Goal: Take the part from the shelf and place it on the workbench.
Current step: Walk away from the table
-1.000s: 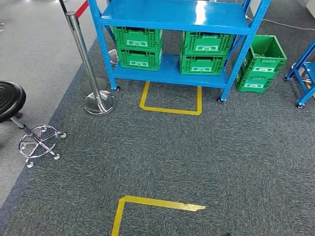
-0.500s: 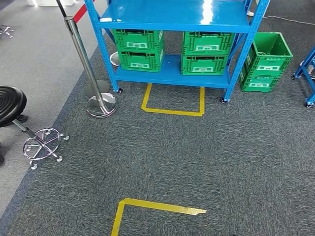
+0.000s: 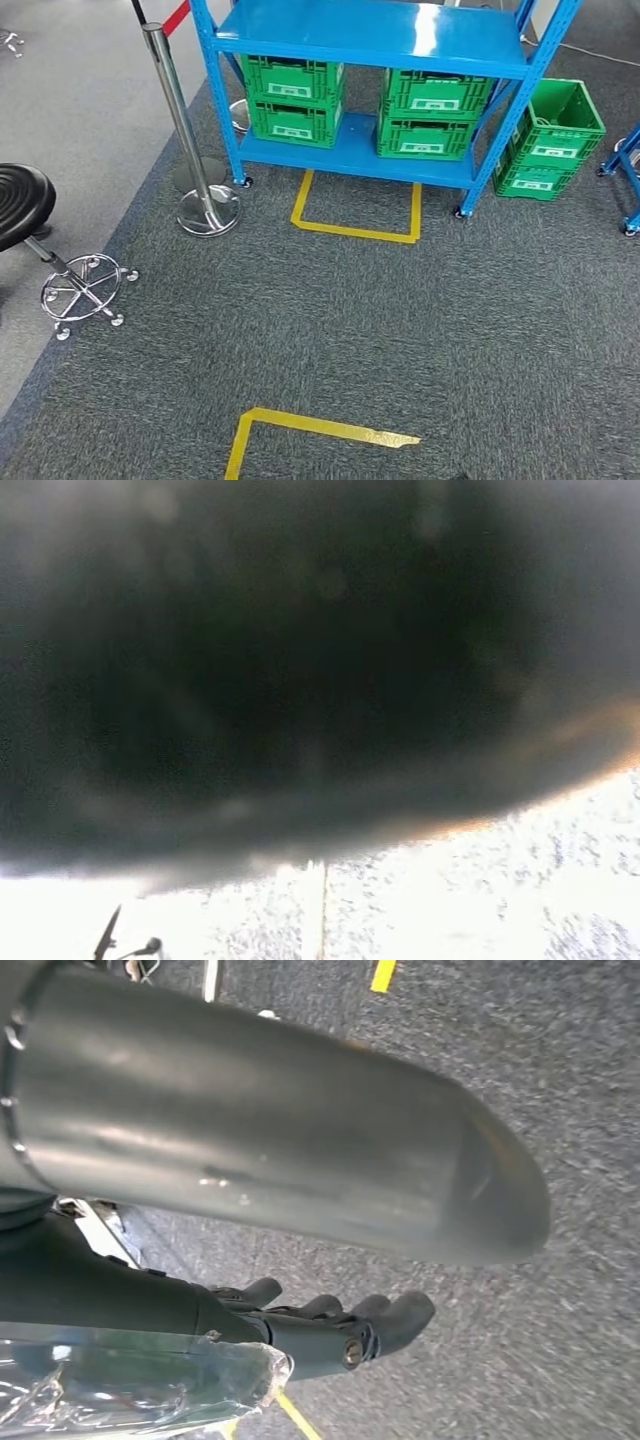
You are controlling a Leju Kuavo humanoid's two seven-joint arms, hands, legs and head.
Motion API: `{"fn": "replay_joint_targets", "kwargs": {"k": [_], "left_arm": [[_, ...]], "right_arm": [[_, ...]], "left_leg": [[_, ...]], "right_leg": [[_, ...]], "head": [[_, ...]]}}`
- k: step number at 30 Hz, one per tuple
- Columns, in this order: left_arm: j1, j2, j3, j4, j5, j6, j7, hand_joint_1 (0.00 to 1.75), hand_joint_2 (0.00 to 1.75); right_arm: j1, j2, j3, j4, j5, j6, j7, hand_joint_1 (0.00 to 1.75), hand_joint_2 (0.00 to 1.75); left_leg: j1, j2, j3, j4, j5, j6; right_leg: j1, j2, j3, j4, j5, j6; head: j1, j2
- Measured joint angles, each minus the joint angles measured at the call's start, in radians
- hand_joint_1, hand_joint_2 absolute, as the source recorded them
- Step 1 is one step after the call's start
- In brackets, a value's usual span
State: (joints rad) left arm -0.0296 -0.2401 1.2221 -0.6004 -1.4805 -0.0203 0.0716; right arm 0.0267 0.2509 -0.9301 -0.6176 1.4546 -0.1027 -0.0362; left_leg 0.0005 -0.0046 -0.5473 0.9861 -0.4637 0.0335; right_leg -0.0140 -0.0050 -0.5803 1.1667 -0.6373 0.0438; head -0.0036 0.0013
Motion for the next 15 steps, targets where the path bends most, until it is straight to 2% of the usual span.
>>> {"fn": "replay_joint_targets", "kwargs": {"k": [1, 2, 3, 4, 5, 6, 7, 8, 12, 13, 15], "left_arm": [[0.000, 0.000, 0.000, 0.000, 0.000, 0.000, 0.000, 0.00, 0.00], [0.000, -0.001, 0.000, 0.000, 0.000, 0.000, -0.001, 0.00, 0.00], [0.001, -0.001, 0.000, 0.000, 0.000, 0.000, -0.001, 0.00, 0.00], [0.002, -0.001, 0.000, 0.000, 0.000, 0.000, -0.001, 0.00, 0.00], [0.002, -0.001, 0.001, 0.000, 0.000, 0.000, -0.001, 0.00, 0.00], [0.002, -0.001, 0.001, 0.000, 0.000, 0.000, -0.001, 0.00, 0.00], [0.000, -0.001, 0.001, 0.000, 0.000, 0.000, -0.002, 0.00, 0.00], [-0.001, -0.001, 0.001, 0.000, 0.000, 0.000, -0.002, 0.00, 0.00], [-0.006, 0.000, 0.002, 0.000, 0.000, 0.001, -0.002, 0.00, 0.00], [-0.007, 0.001, 0.002, -0.001, 0.000, 0.001, -0.002, 0.00, 0.00], [-0.007, 0.002, 0.002, -0.001, 0.000, 0.002, -0.002, 0.00, 0.00]], "right_arm": [[0.000, 0.000, -0.002, 0.000, 0.001, 0.001, 0.000, 0.00, 0.00], [0.000, 0.000, -0.005, 0.000, 0.003, 0.003, 0.000, 0.00, 0.00], [0.001, 0.000, -0.008, 0.000, 0.006, 0.006, 0.000, 0.00, 0.00], [0.003, 0.000, -0.012, -0.002, 0.010, 0.008, -0.001, 0.00, 0.00], [0.004, 0.001, -0.015, -0.004, 0.013, 0.011, -0.002, 0.00, 0.00], [0.004, 0.001, -0.018, -0.006, 0.016, 0.013, -0.002, 0.00, 0.00], [0.003, 0.002, -0.021, -0.007, 0.017, 0.015, -0.003, 0.00, 0.00], [0.003, 0.003, -0.023, -0.009, 0.018, 0.016, -0.004, 0.00, 0.00], [0.001, 0.009, -0.032, -0.016, 0.021, 0.022, -0.005, 0.00, 0.00], [0.000, 0.010, -0.035, -0.018, 0.022, 0.024, -0.007, 0.00, 0.00], [-0.002, 0.013, -0.040, -0.024, 0.026, 0.029, -0.010, 0.00, 0.00]], "left_leg": [[-0.001, -0.001, 0.004, 0.000, -0.005, 0.001], [-0.002, -0.001, 0.010, 0.001, -0.010, 0.002], [-0.003, -0.002, 0.018, 0.001, -0.017, 0.001], [-0.003, -0.004, 0.029, 0.001, -0.025, 0.000], [-0.003, -0.005, 0.041, 0.001, -0.034, -0.003], [-0.005, -0.006, 0.052, 0.002, -0.043, -0.007], [-0.006, -0.006, 0.058, 0.003, -0.051, -0.011], [-0.008, -0.007, 0.062, 0.005, -0.056, -0.016], [-0.005, -0.008, 0.064, 0.014, -0.075, -0.034], [-0.004, -0.007, 0.053, 0.039, -0.090, -0.040], [0.001, -0.006, -0.011, 0.156, -0.140, -0.051]], "right_leg": [[0.000, 0.001, -0.043, 0.066, -0.020, 0.002], [0.000, 0.002, -0.077, 0.111, -0.023, 0.003], [0.000, 0.002, -0.093, 0.116, -0.002, 0.004], [0.000, 0.002, -0.089, 0.082, 0.039, 0.003], [0.000, 0.002, -0.069, 0.017, 0.091, 0.001], [0.001, 0.003, -0.042, -0.049, 0.131, -0.002], [0.002, 0.003, -0.019, -0.101, 0.157, -0.007], [0.003, 0.004, -0.004, -0.132, 0.167, -0.013], [0.002, 0.004, 0.010, -0.148, 0.158, -0.036], [0.000, 0.003, 0.015, -0.151, 0.156, -0.042], [-0.002, 0.001, 0.023, -0.154, 0.149, -0.052]], "head": [[0.000, 0.000], [0.000, 0.000], [0.000, 0.000], [0.000, 0.000], [0.000, 0.000], [0.000, 0.000], [0.000, 0.000], [-0.001, 0.000], [-0.005, 0.000], [-0.008, 0.000], [-0.013, 0.000]]}}
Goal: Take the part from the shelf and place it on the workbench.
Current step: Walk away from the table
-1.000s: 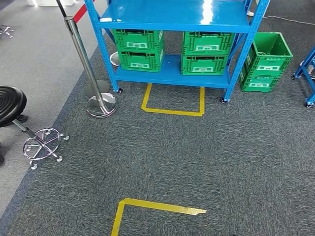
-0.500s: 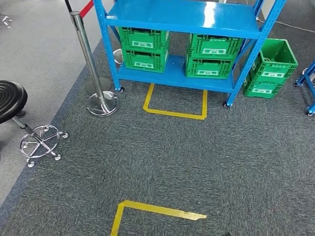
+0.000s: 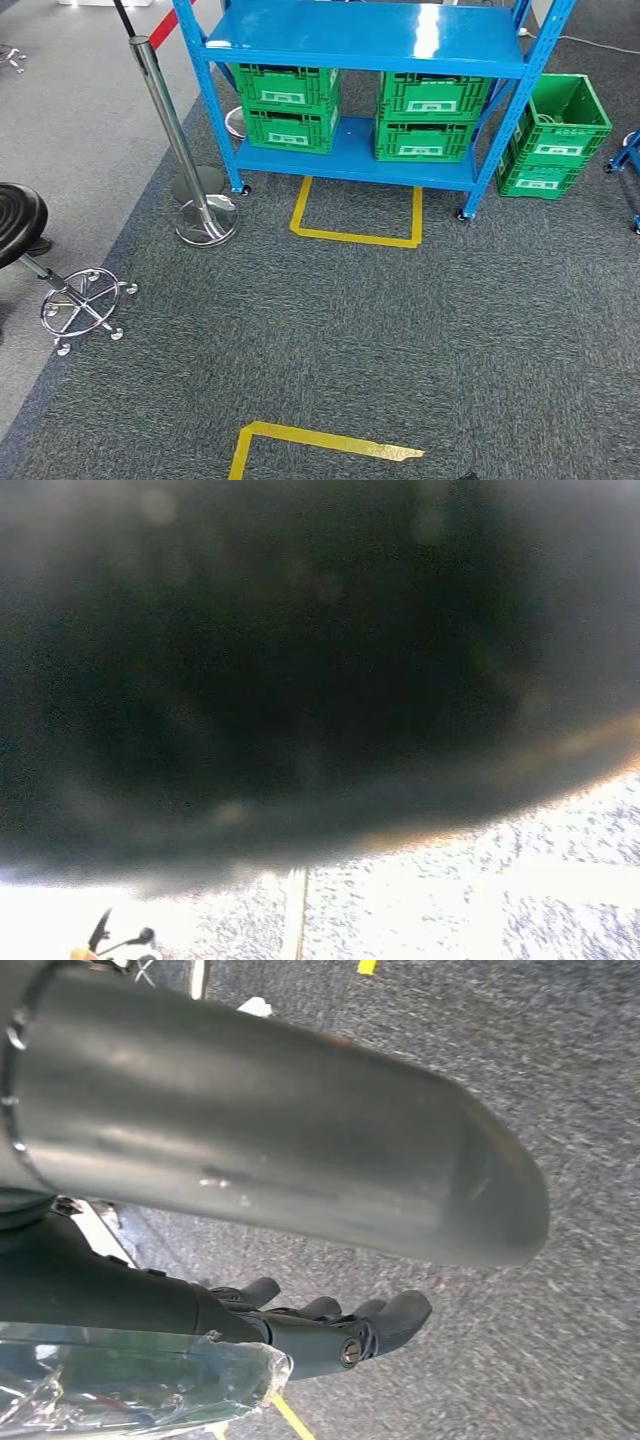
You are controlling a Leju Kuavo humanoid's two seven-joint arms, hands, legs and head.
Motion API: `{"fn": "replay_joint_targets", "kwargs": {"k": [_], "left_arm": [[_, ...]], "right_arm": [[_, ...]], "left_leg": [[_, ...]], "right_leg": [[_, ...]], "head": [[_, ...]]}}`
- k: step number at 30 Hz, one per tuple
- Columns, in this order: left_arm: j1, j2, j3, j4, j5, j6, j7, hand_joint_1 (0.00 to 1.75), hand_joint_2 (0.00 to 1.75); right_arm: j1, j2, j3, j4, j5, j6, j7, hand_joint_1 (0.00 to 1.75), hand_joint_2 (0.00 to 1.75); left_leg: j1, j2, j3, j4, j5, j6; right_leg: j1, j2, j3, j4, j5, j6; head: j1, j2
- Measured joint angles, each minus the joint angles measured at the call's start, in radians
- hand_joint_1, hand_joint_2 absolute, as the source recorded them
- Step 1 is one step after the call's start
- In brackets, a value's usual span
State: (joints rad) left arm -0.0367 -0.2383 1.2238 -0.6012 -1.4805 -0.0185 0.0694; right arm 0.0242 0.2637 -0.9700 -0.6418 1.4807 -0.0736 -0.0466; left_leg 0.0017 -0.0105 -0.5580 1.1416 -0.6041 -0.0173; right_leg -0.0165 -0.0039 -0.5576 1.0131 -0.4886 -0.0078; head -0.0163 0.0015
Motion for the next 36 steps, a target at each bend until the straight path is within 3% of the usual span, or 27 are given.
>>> {"fn": "replay_joint_targets", "kwargs": {"k": [2, 3, 4, 6, 7, 9, 12, 14, 16, 17, 18, 19, 20, 22, 23, 28, 30, 32, 33, 34, 36], "left_arm": [[0.001, 0.000, 0.000, 0.000, 0.000, 0.000, 0.000, 0.00, 0.00], [0.003, 0.000, 0.000, 0.000, 0.000, 0.000, 0.000, 0.00, 0.00], [0.004, 0.001, 0.001, 0.000, 0.000, 0.000, 0.000, 0.00, 0.00], [0.005, 0.002, 0.001, 0.000, 0.000, 0.000, 0.000, 0.00, 0.00], [0.005, 0.003, 0.001, 0.000, 0.000, 0.000, 0.000, 0.00, 0.00], [0.002, 0.003, 0.001, 0.000, 0.000, 0.001, 0.000, 0.00, 0.00], [0.004, 0.003, 0.001, 0.000, 0.000, 0.001, 0.000, 0.00, 0.00], [0.006, 0.003, 0.001, 0.000, 0.000, 0.001, 0.000, 0.00, 0.00], [0.004, 0.004, 0.001, 0.000, 0.000, 0.001, 0.000, 0.00, 0.00], [0.004, 0.004, 0.001, 0.000, 0.000, 0.001, 0.000, 0.00, 0.00], [0.005, 0.003, 0.001, 0.000, 0.000, 0.001, 0.000, 0.00, 0.00], [0.006, 0.003, 0.002, 0.000, 0.000, 0.001, 0.000, 0.00, 0.00], [0.007, 0.003, 0.002, 0.000, 0.000, 0.001, 0.000, 0.00, 0.00], [0.007, 0.003, 0.003, 0.000, 0.000, 0.000, 0.000, 0.00, 0.00], [0.005, 0.003, 0.004, 0.000, 0.000, 0.000, 0.000, 0.00, 0.00], [-0.004, 0.005, 0.011, -0.001, 0.000, 0.000, 0.001, 0.00, 0.00], [-0.006, 0.005, 0.013, -0.001, 0.000, 0.000, 0.001, 0.00, 0.00], [-0.006, 0.005, 0.016, -0.001, 0.000, 0.000, 0.001, 0.00, 0.00], [-0.004, 0.005, 0.016, -0.001, 0.000, 0.000, 0.001, 0.00, 0.00], [-0.003, 0.006, 0.017, -0.001, 0.000, 0.000, 0.001, 0.00, 0.00], [-0.001, 0.006, 0.018, -0.001, 0.000, 0.000, 0.001, 0.00, 0.00]], "right_arm": [[-0.002, 0.001, -0.004, -0.003, 0.004, 0.005, -0.003, 0.00, 0.00], [-0.002, 0.002, -0.006, -0.003, 0.006, 0.007, -0.005, 0.00, 0.00], [-0.001, 0.003, -0.008, -0.005, 0.008, 0.010, -0.006, 0.00, 0.00], [-0.001, 0.006, -0.013, -0.008, 0.013, 0.014, -0.008, 0.00, 0.00], [-0.003, 0.008, -0.016, -0.011, 0.016, 0.016, -0.010, 0.00, 0.00], [-0.005, 0.012, -0.023, -0.016, 0.022, 0.022, -0.013, 0.00, 0.00], [-0.007, 0.017, -0.029, -0.024, 0.027, 0.029, -0.018, 0.00, 0.00], [-0.009, 0.018, -0.034, -0.030, 0.030, 0.032, -0.019, 0.00, 0.00], [-0.008, 0.019, -0.041, -0.031, 0.033, 0.034, -0.020, 0.00, 0.00], [-0.007, 0.019, -0.043, -0.031, 0.033, 0.035, -0.019, 0.00, 0.00], [-0.006, 0.020, -0.046, -0.032, 0.034, 0.036, -0.019, 0.00, 0.00], [-0.006, 0.020, -0.049, -0.032, 0.034, 0.037, -0.019, 0.00, 0.00], [-0.005, 0.020, -0.051, -0.034, 0.034, 0.038, -0.018, 0.00, 0.00], [-0.005, 0.020, -0.055, -0.038, 0.035, 0.042, -0.018, 0.00, 0.00], [-0.006, 0.021, -0.058, -0.040, 0.036, 0.044, -0.018, 0.00, 0.00], [-0.006, 0.032, -0.069, -0.048, 0.041, 0.053, -0.020, 0.00, 0.00], [-0.009, 0.034, -0.071, -0.052, 0.043, 0.054, -0.021, 0.00, 0.00], [-0.010, 0.035, -0.073, -0.054, 0.044, 0.054, -0.021, 0.00, 0.00], [-0.009, 0.036, -0.075, -0.054, 0.044, 0.054, -0.021, 0.00, 0.00], [-0.008, 0.036, -0.076, -0.054, 0.044, 0.054, -0.021, 0.00, 0.00], [-0.007, 0.037, -0.077, -0.054, 0.044, 0.054, -0.021, 0.00, 0.00]], "left_leg": [[0.006, 0.000, -0.080, 0.125, -0.031, -0.007], [0.007, 0.001, -0.101, 0.144, -0.017, -0.008], [0.008, 0.001, -0.102, 0.123, 0.018, -0.007], [0.008, 0.002, -0.063, 0.004, 0.110, 0.000], [0.005, 0.003, -0.038, -0.056, 0.137, 0.005], [0.000, 0.006, -0.012, -0.116, 0.142, 0.014], [0.000, 0.006, -0.001, -0.134, 0.133, 0.030], [0.004, 0.006, 0.010, -0.145, 0.132, 0.042], [0.002, 0.006, 0.018, -0.146, 0.124, 0.050], [0.000, 0.006, 0.024, -0.146, 0.118, 0.052], [-0.001, 0.005, 0.031, -0.146, 0.112, 0.053], [-0.002, 0.004, 0.042, -0.145, 0.104, 0.052], [-0.003, 0.003, 0.055, -0.145, 0.094, 0.051], [-0.006, 0.002, 0.076, -0.143, 0.075, 0.044], [-0.007, 0.002, 0.080, -0.142, 0.068, 0.039], [-0.005, 0.002, 0.082, -0.126, 0.041, 0.010], [0.000, 0.003, 0.031, -0.028, 0.000, -0.003], [0.005, 0.003, -0.058, 0.112, -0.040, -0.012], [0.006, 0.003, -0.091, 0.151, -0.037, -0.013], [0.007, 0.003, -0.107, 0.154, -0.013, -0.014], [0.008, 0.004, -0.088, 0.058, 0.082, -0.008]], "right_leg": [[0.000, -0.001, 0.008, 0.000, -0.008, -0.003], [0.000, -0.001, 0.014, 0.000, -0.013, -0.002], [0.000, 0.000, 0.021, 0.000, -0.018, -0.001], [0.000, 0.000, 0.036, -0.001, -0.030, 0.005], [0.002, 0.001, 0.042, -0.001, -0.037, 0.010], [0.004, -0.001, 0.043, -0.003, -0.047, 0.021], [0.003, -0.003, 0.050, -0.006, -0.057, 0.040], [0.003, -0.001, 0.021, 0.059, -0.092, 0.047], [0.003, 0.000, -0.057, 0.194, -0.147, 0.050], [0.003, 0.001, -0.097, 0.251, -0.160, 0.050], [0.003, 0.001, -0.123, 0.280, -0.153, 0.050], [0.004, 0.001, -0.131, 0.270, -0.123, 0.049], [0.004, 0.001, -0.119, 0.219, -0.075, 0.047], [0.005, 0.001, -0.072, 0.090, 0.008, 0.039], [0.006, 0.002, -0.053, 0.047, 0.026, 0.034], [0.005, 0.004, -0.025, 0.012, 0.009, 0.008], [0.002, 0.002, -0.011, 0.006, 0.001, -0.001], [0.002, 0.002, 0.001, 0.006, -0.010, -0.004], [0.002, 0.002, 0.009, 0.006, -0.017, -0.004], [0.002, 0.002, 0.018, 0.006, -0.023, -0.002], [0.001, 0.003, 0.039, 0.006, -0.038, 0.003]], "head": [[0.000, 0.000], [-0.001, 0.000], [-0.001, 0.000], [-0.001, 0.000], [0.000, 0.000], [0.001, 0.000], [0.004, 0.000], [0.008, 0.000], [0.011, 0.000], [0.011, 0.000], [0.011, 0.000], [0.012, 0.000], [0.012, 0.000], [0.013, 0.000], [0.012, 0.000], [0.005, 0.000], [0.000, 0.000], [-0.001, 0.000], [-0.002, 0.000], [-0.002, 0.000], [-0.002, 0.000]]}}
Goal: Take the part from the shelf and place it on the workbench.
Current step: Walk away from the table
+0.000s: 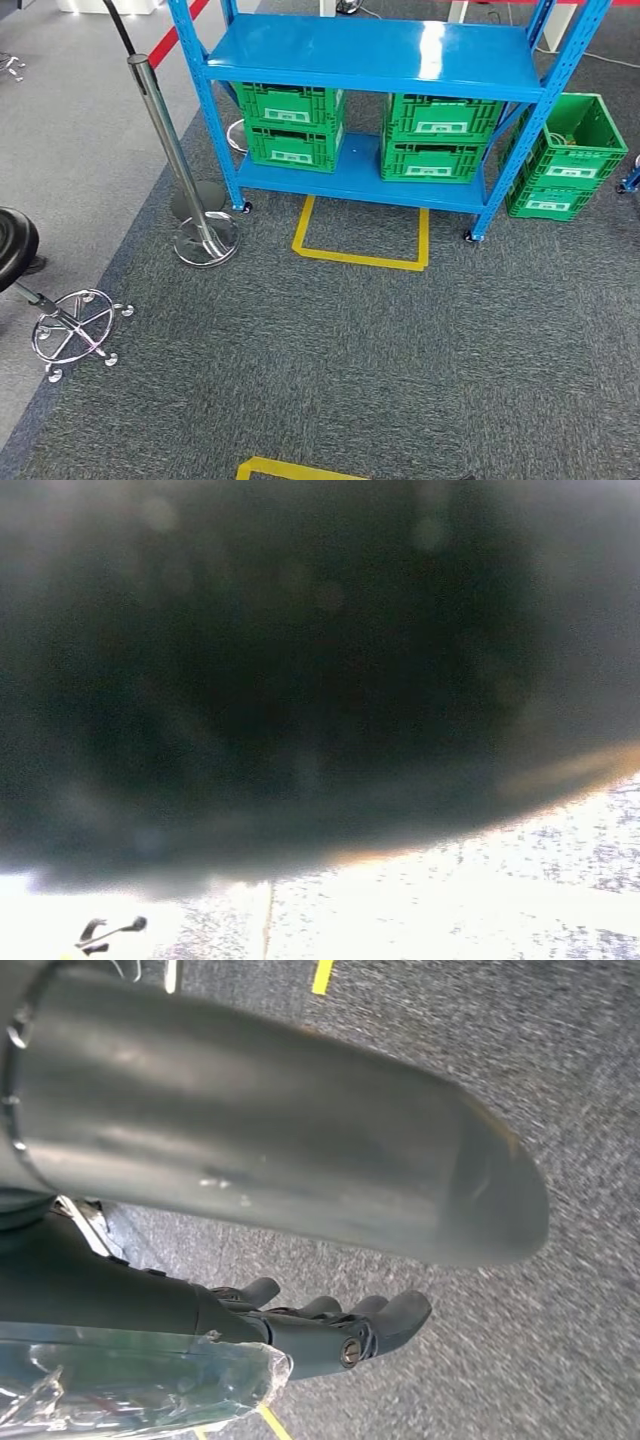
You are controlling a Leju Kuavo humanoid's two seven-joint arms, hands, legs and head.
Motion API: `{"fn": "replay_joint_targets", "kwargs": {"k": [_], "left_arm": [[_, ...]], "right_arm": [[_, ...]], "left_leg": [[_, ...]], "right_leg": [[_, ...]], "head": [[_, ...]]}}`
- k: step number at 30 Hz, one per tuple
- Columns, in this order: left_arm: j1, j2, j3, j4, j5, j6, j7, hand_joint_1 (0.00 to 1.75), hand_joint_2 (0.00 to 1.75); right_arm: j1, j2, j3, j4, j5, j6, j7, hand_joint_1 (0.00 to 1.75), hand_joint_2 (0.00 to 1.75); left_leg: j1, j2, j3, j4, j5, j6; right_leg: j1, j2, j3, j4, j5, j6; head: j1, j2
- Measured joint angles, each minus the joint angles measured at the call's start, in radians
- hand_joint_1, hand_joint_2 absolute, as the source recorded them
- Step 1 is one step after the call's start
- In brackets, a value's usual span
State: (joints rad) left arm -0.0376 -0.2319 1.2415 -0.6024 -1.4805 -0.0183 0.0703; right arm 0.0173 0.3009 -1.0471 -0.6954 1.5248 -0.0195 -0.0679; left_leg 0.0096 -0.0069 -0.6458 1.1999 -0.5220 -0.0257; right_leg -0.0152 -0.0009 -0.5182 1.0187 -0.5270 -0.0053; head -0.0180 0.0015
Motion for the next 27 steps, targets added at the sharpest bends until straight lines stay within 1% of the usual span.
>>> {"fn": "replay_joint_targets", "kwargs": {"k": [1, 2, 3, 4, 6, 7, 8, 9, 11, 12, 13, 14, 16, 17, 18, 20, 21, 22, 23, 24, 26, 27], "left_arm": [[0.000, 0.001, 0.000, 0.000, 0.000, 0.000, 0.000, 0.00, 0.00], [-0.002, 0.001, 0.000, 0.000, 0.000, 0.000, 0.000, 0.00, 0.00], [-0.003, 0.001, 0.000, 0.000, 0.000, 0.000, 0.000, 0.00, 0.00], [-0.004, 0.001, 0.000, 0.000, 0.000, 0.000, 0.000, 0.00, 0.00], [-0.003, 0.000, 0.001, 0.000, 0.000, 0.000, 0.000, 0.00, 0.00], [-0.001, 0.000, 0.001, 0.000, 0.000, 0.000, 0.000, 0.00, 0.00], [0.000, 0.000, 0.001, 0.000, 0.000, 0.000, 0.000, 0.00, 0.00], [0.000, 0.001, 0.001, 0.000, 0.000, 0.000, 0.000, 0.00, 0.00], [-0.001, 0.001, 0.001, 0.000, 0.000, 0.000, 0.000, 0.00, 0.00], [-0.001, 0.000, 0.002, 0.000, 0.000, 0.000, 0.000, 0.00, 0.00], [0.000, -0.001, 0.002, 0.000, 0.000, 0.000, 0.000, 0.00, 0.00], [0.001, -0.001, 0.002, 0.000, 0.000, 0.000, 0.001, 0.00, 0.00], [0.002, -0.002, 0.003, 0.000, 0.000, 0.000, 0.001, 0.00, 0.00], [0.001, -0.001, 0.004, 0.000, 0.000, 0.000, 0.001, 0.00, 0.00], [0.000, -0.001, 0.004, 0.000, 0.000, 0.000, 0.002, 0.00, 0.00], [-0.003, -0.001, 0.004, 0.000, 0.000, 0.000, 0.002, 0.00, 0.00], [-0.004, 0.000, 0.004, 0.000, 0.000, 0.000, 0.003, 0.00, 0.00], [-0.004, 0.000, 0.004, 0.000, 0.000, 0.000, 0.004, 0.00, 0.00], [-0.005, 0.000, 0.004, 0.000, 0.000, 0.000, 0.004, 0.00, 0.00], [-0.006, 0.001, 0.004, 0.000, 0.000, 0.000, 0.005, 0.00, 0.00], [-0.007, 0.000, 0.004, 0.000, 0.000, 0.000, 0.005, 0.00, 0.00], [-0.007, 0.000, 0.005, 0.000, 0.000, 0.000, 0.005, 0.00, 0.00]], "right_arm": [[-0.001, 0.001, 0.000, 0.000, 0.000, 0.000, 0.000, 0.00, 0.00], [-0.002, 0.001, -0.001, 0.000, 0.000, 0.000, 0.000, 0.00, 0.00], [-0.003, 0.002, -0.001, -0.001, 0.000, 0.001, 0.000, 0.00, 0.00], [-0.004, 0.003, -0.001, -0.002, 0.000, 0.002, 0.000, 0.00, 0.00], [-0.004, 0.003, -0.001, -0.003, 0.000, 0.003, 0.000, 0.00, 0.00], [-0.005, 0.004, -0.001, -0.003, 0.000, 0.003, 0.000, 0.00, 0.00], [-0.006, 0.004, -0.001, -0.004, 0.000, 0.003, 0.000, 0.00, 0.00], [-0.008, 0.004, -0.002, -0.004, 0.000, 0.005, 0.000, 0.00, 0.00], [-0.009, 0.004, -0.004, -0.005, 0.001, 0.011, 0.001, 0.00, 0.00], [-0.009, 0.005, -0.007, -0.006, 0.002, 0.015, 0.002, 0.00, 0.00], [-0.008, 0.005, -0.011, -0.008, 0.003, 0.019, 0.003, 0.00, 0.00], [-0.007, 0.006, -0.015, -0.010, 0.003, 0.022, 0.005, 0.00, 0.00], [-0.005, 0.007, -0.023, -0.016, 0.003, 0.029, 0.006, 0.00, 0.00], [-0.006, 0.008, -0.026, -0.018, 0.004, 0.031, 0.007, 0.00, 0.00], [-0.006, 0.009, -0.029, -0.021, 0.004, 0.033, 0.008, 0.00, 0.00], [-0.006, 0.013, -0.032, -0.024, 0.004, 0.035, 0.010, 0.00, 0.00], [-0.006, 0.016, -0.033, -0.026, 0.004, 0.035, 0.011, 0.00, 0.00], [-0.005, 0.018, -0.035, -0.029, 0.004, 0.035, 0.012, 0.00, 0.00], [-0.005, 0.020, -0.036, -0.031, 0.004, 0.035, 0.012, 0.00, 0.00], [-0.006, 0.021, -0.038, -0.033, 0.004, 0.035, 0.012, 0.00, 0.00], [-0.008, 0.022, -0.041, -0.036, 0.004, 0.035, 0.012, 0.00, 0.00], [-0.008, 0.023, -0.042, -0.036, 0.004, 0.035, 0.012, 0.00, 0.00]], "left_leg": [[-0.002, 0.001, 0.021, -0.062, 0.038, 0.005], [-0.004, 0.002, 0.042, -0.117, 0.058, 0.012], [-0.006, 0.003, 0.056, -0.152, 0.063, 0.019], [-0.009, 0.004, 0.062, -0.166, 0.054, 0.026], [-0.008, 0.004, 0.073, -0.180, 0.048, 0.041], [-0.007, 0.003, 0.081, -0.184, 0.047, 0.048], [-0.005, 0.003, 0.088, -0.186, 0.045, 0.054], [-0.005, 0.003, 0.093, -0.187, 0.042, 0.058], [-0.008, 0.003, 0.099, -0.187, 0.033, 0.064], [-0.009, 0.003, 0.105, -0.187, 0.028, 0.065], [-0.010, 0.002, 0.113, -0.187, 0.021, 0.065], [-0.011, 0.002, 0.124, -0.187, 0.013, 0.064], [-0.011, 0.001, 0.147, -0.187, -0.004, 0.058], [-0.012, 0.001, 0.155, -0.186, -0.012, 0.053], [-0.013, 0.001, 0.160, -0.187, -0.020, 0.046], [-0.014, 0.001, 0.167, -0.182, -0.026, 0.034], [-0.013, 0.001, 0.169, -0.177, -0.028, 0.029], [-0.013, 0.001, 0.168, -0.163, -0.028, 0.025], [-0.012, 0.002, 0.157, -0.135, -0.034, 0.020], [-0.011, 0.002, 0.132, -0.090, -0.048, 0.014], [-0.006, 0.002, 0.056, 0.028, -0.098, 0.004], [-0.005, 0.002, 0.019, 0.073, -0.118, 0.002]], "right_leg": [[0.002, 0.000, 0.008, 0.000, -0.009, 0.004], [0.003, 0.000, 0.012, -0.001, -0.017, 0.010], [0.005, -0.001, 0.014, -0.003, -0.022, 0.017], [0.006, -0.001, 0.018, -0.002, -0.023, 0.025], [0.004, -0.003, 0.028, 0.002, -0.022, 0.040], [0.003, -0.003, 0.026, 0.019, -0.028, 0.046], [0.003, -0.002, 0.011, 0.049, -0.042, 0.050], [0.002, -0.001, -0.018, 0.098, -0.063, 0.052], [0.003, -0.001, -0.100, 0.221, -0.111, 0.052], [0.003, -0.001, -0.135, 0.262, -0.123, 0.052], [0.003, -0.001, -0.155, 0.270, -0.116, 0.052], [0.003, -0.001, -0.157, 0.244, -0.088, 0.052], [0.004, -0.001, -0.125, 0.124, 0.003, 0.046], [0.005, -0.001, -0.109, 0.073, 0.024, 0.040], [0.007, -0.002, -0.096, 0.040, 0.037, 0.033], [0.010, -0.002, -0.088, 0.027, 0.031, 0.019], [0.009, -0.001, -0.078, 0.025, 0.038, 0.013], [0.007, -0.001, -0.071, 0.021, 0.038, 0.008], [0.004, -0.001, -0.058, 0.018, 0.036, 0.004], [0.002, -0.002, -0.051, 0.015, 0.033, 0.000], [0.002, -0.002, -0.040, 0.012, 0.024, -0.006], [0.002, -0.001, -0.034, 0.012, 0.018, -0.007]], "head": [[0.000, 0.000], [0.000, 0.000], [0.001, 0.000], [0.001, 0.000], [0.001, 0.000], [0.001, 0.000], [0.004, 0.000], [0.006, 0.000], [0.008, 0.000], [0.008, 0.000], [0.009, 0.000], [0.009, 0.000], [0.009, 0.000], [0.010, 0.000], [0.010, 0.000], [0.009, 0.000], [0.009, 0.000], [0.008, 0.000], [0.007, 0.000], [0.005, 0.000], [0.002, 0.000], [0.003, 0.000]]}}
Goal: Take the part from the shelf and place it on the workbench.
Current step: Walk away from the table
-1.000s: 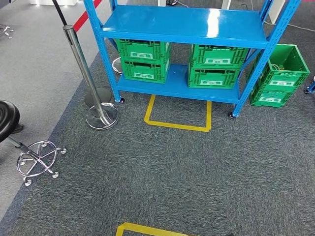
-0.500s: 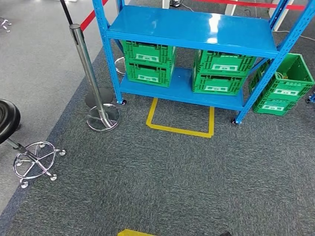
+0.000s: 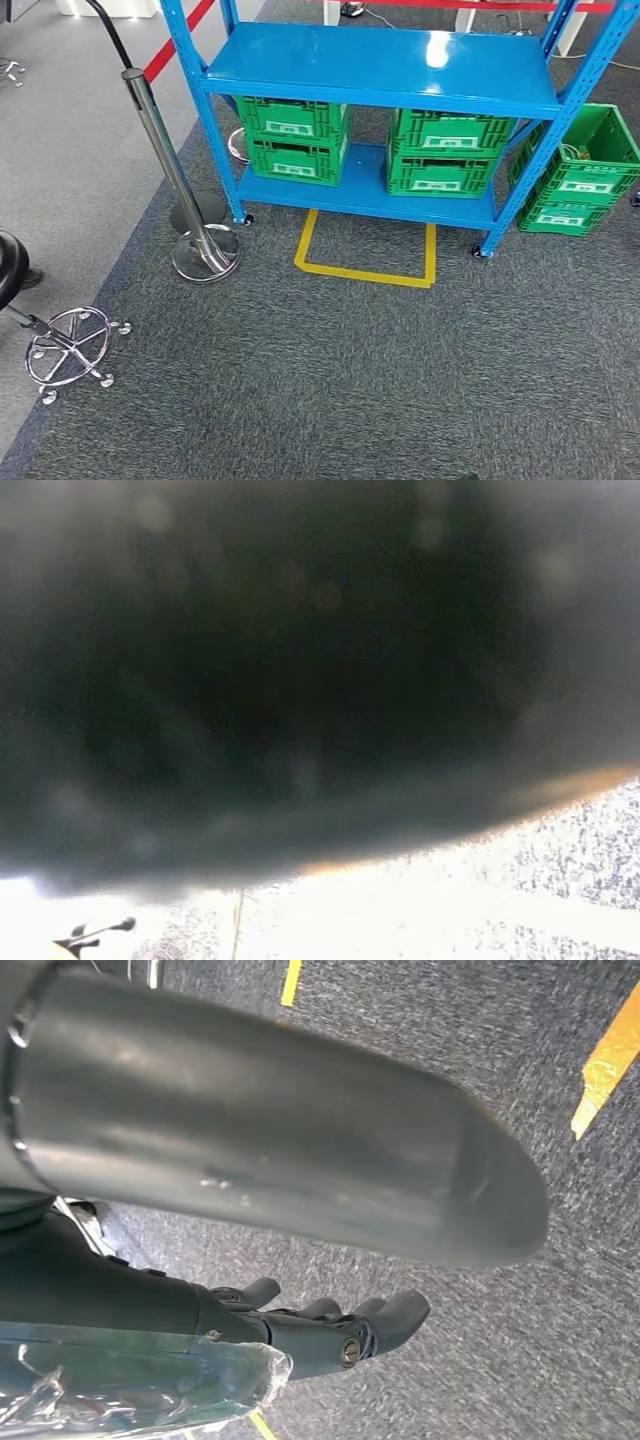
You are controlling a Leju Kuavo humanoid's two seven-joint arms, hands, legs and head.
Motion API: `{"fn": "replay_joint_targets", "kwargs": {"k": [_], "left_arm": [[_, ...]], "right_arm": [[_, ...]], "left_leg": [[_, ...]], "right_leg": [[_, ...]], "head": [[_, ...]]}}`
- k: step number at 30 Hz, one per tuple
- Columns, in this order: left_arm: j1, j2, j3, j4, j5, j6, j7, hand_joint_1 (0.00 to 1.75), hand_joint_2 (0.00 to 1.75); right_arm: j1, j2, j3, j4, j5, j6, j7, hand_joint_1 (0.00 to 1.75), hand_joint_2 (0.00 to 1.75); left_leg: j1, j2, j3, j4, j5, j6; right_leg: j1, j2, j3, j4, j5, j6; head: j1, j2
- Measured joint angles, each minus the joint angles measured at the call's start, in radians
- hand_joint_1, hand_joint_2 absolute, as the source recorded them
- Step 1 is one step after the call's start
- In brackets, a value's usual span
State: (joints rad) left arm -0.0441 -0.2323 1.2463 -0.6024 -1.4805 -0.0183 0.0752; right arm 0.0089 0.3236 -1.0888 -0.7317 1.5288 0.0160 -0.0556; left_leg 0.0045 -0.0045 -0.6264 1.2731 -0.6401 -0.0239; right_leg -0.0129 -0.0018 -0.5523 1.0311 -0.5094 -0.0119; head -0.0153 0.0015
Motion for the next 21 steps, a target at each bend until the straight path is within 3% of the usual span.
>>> {"fn": "replay_joint_targets", "kwargs": {"k": [1, 2, 4, 5, 7, 8, 11, 13, 15, 16, 17, 18, 20, 21], "left_arm": [[0.001, 0.000, 0.000, 0.000, 0.000, 0.000, 0.000, 0.00, 0.00], [0.003, 0.000, 0.001, 0.000, 0.000, 0.000, 0.000, 0.00, 0.00], [0.005, 0.000, 0.002, 0.000, 0.000, 0.000, 0.000, 0.00, 0.00], [0.005, 0.000, 0.003, 0.000, 0.000, 0.000, 0.000, 0.00, 0.00], [0.003, 0.001, 0.004, 0.000, 0.000, 0.000, 0.001, 0.00, 0.00], [0.004, 0.001, 0.004, 0.000, 0.000, 0.000, 0.001, 0.00, 0.00], [0.008, 0.000, 0.005, 0.000, 0.000, 0.000, 0.003, 0.00, 0.00], [0.006, 0.000, 0.005, 0.000, 0.000, 0.000, 0.003, 0.00, 0.00], [0.004, 0.000, 0.004, 0.000, 0.000, 0.000, 0.003, 0.00, 0.00], [0.005, -0.001, 0.004, 0.000, 0.000, -0.001, 0.003, 0.00, 0.00], [0.006, -0.002, 0.005, 0.000, 0.000, -0.001, 0.003, 0.00, 0.00], [0.008, -0.002, 0.005, 0.000, 0.000, -0.001, 0.003, 0.00, 0.00], [0.009, -0.002, 0.005, 0.000, 0.000, -0.001, 0.003, 0.00, 0.00], [0.007, -0.002, 0.005, 0.000, 0.000, -0.001, 0.003, 0.00, 0.00]], "right_arm": [[0.001, 0.000, -0.001, 0.000, 0.000, 0.001, 0.000, 0.00, 0.00], [0.001, 0.001, -0.002, 0.000, 0.000, 0.002, 0.000, 0.00, 0.00], [0.002, 0.003, -0.005, -0.003, -0.001, 0.006, 0.000, 0.00, 0.00], [0.001, 0.005, -0.006, -0.005, -0.001, 0.008, 0.000, 0.00, 0.00], [-0.002, 0.010, -0.010, -0.010, -0.001, 0.013, 0.000, 0.00, 0.00], [-0.004, 0.012, -0.012, -0.012, -0.001, 0.015, 0.000, 0.00, 0.00], [-0.006, 0.016, -0.019, -0.019, -0.002, 0.021, 0.001, 0.00, 0.00], [-0.009, 0.016, -0.024, -0.022, -0.002, 0.025, 0.001, 0.00, 0.00], [-0.009, 0.016, -0.028, -0.024, -0.002, 0.026, 0.001, 0.00, 0.00], [-0.008, 0.016, -0.029, -0.024, -0.003, 0.027, 0.000, 0.00, 0.00], [-0.007, 0.016, -0.031, -0.024, -0.003, 0.027, 0.001, 0.00, 0.00], [-0.006, 0.016, -0.033, -0.025, -0.003, 0.028, 0.001, 0.00, 0.00], [-0.006, 0.016, -0.037, -0.025, -0.006, 0.031, 0.001, 0.00, 0.00], [-0.008, 0.016, -0.041, -0.026, -0.009, 0.033, 0.001, 0.00, 0.00]], "left_leg": [[0.000, 0.000, -0.024, 0.018, -0.002, -0.001], [0.000, 0.000, -0.032, 0.002, 0.021, 0.000], [-0.001, 0.001, -0.008, -0.107, 0.116, 0.009], [-0.004, 0.002, 0.008, -0.161, 0.142, 0.015], [-0.010, 0.001, 0.026, -0.225, 0.149, 0.028], [-0.011, 0.001, 0.030, -0.232, 0.138, 0.035], [-0.008, -0.001, 0.059, -0.251, 0.159, 0.057], [-0.007, 0.000, 0.071, -0.254, 0.154, 0.066], [-0.010, 0.000, 0.077, -0.253, 0.145, 0.069], [-0.011, 0.000, 0.082, -0.253, 0.139, 0.069], [-0.011, -0.001, 0.089, -0.253, 0.133, 0.068], [-0.011, -0.001, 0.100, -0.253, 0.126, 0.066], [-0.012, -0.002, 0.119, -0.252, 0.110, 0.059], [-0.012, -0.002, 0.125, -0.252, 0.104, 0.054]], "right_leg": [[0.000, 0.001, 0.007, 0.000, -0.007, 0.000], [0.000, 0.002, 0.016, 0.000, -0.013, 0.001], [0.000, 0.002, 0.034, -0.001, -0.028, 0.005], [0.001, 0.003, 0.043, -0.001, -0.035, 0.009], [0.003, 0.002, 0.051, -0.003, -0.045, 0.021], [0.004, 0.002, 0.058, -0.001, -0.044, 0.030], [0.003, 0.002, 0.064, 0.027, -0.058, 0.050], [0.002, 0.002, 0.020, 0.109, -0.114, 0.056], [0.001, 0.002, -0.059, 0.227, -0.171, 0.059], [0.001, 0.002, -0.089, 0.264, -0.178, 0.059], [0.001, 0.002, -0.103, 0.264, -0.160, 0.060], [0.001, 0.002, -0.097, 0.226, -0.120, 0.060], [0.003, 0.001, -0.057, 0.096, -0.029, 0.053], [0.005, 0.000, -0.042, 0.048, -0.015, 0.047]], "head": [[0.000, 0.000], [0.000, 0.000], [0.000, 0.000], [0.000, 0.000], [0.000, 0.000], [0.000, 0.000], [0.003, 0.000], [0.007, 0.000], [0.008, 0.000], [0.008, 0.000], [0.008, 0.000], [0.008, 0.000], [0.007, 0.000], [0.007, 0.000]]}}
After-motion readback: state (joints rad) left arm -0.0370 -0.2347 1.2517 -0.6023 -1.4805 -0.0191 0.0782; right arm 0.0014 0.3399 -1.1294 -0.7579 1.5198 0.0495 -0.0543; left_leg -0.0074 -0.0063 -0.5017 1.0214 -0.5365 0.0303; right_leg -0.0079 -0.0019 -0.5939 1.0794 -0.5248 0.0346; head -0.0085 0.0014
